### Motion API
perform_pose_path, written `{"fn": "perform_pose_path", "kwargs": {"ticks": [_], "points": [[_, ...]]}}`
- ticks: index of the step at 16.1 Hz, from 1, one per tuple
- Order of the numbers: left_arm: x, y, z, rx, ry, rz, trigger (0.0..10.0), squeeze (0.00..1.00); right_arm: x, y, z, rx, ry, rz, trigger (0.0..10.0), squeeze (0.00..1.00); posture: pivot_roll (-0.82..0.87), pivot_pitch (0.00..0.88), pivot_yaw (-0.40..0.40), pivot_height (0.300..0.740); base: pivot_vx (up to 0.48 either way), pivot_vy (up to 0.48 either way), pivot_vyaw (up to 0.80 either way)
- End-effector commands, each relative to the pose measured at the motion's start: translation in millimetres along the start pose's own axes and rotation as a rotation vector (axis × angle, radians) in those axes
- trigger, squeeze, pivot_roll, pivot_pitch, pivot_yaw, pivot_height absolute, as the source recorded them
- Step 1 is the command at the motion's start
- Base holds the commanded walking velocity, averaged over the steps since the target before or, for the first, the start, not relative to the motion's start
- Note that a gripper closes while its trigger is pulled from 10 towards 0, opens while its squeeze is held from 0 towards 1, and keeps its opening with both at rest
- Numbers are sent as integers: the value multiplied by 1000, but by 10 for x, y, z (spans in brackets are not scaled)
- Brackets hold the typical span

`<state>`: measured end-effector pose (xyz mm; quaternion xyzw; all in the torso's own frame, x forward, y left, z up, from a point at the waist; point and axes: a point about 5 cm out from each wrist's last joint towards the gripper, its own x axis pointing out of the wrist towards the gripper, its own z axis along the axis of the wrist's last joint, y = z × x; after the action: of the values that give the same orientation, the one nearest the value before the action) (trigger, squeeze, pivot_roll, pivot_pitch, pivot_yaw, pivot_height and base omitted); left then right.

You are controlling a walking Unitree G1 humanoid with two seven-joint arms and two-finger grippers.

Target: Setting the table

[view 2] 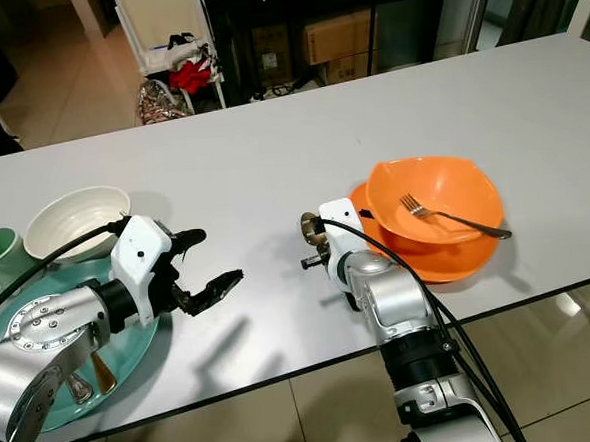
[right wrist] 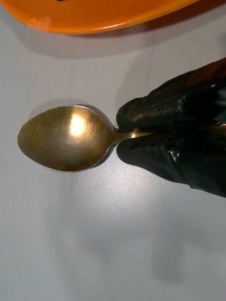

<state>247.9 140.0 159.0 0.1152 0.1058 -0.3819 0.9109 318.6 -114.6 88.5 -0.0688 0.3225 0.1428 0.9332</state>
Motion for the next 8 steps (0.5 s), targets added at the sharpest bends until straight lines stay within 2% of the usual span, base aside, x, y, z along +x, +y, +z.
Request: {"fn": "perform_pose_path", "kwargs": {"ticks": [1,4,5,8], "points": [[14,24,1,7,9,3,10000,0,61,34,-297,39,132,21,0,0,50,0,113,740,0,0,0],[27,32,8,8,5,7,10000,0,62,21,-230,47,103,26,0,0,48,0,111,740,0,0,0],[37,36,14,9,2,9,10000,0,56,9,-159,52,64,24,0,0,47,0,111,740,0,0,0],[67,60,32,10,-10,17,10000,0,-93,-65,271,74,-133,34,0,0,33,0,112,740,0,0,0]]}}
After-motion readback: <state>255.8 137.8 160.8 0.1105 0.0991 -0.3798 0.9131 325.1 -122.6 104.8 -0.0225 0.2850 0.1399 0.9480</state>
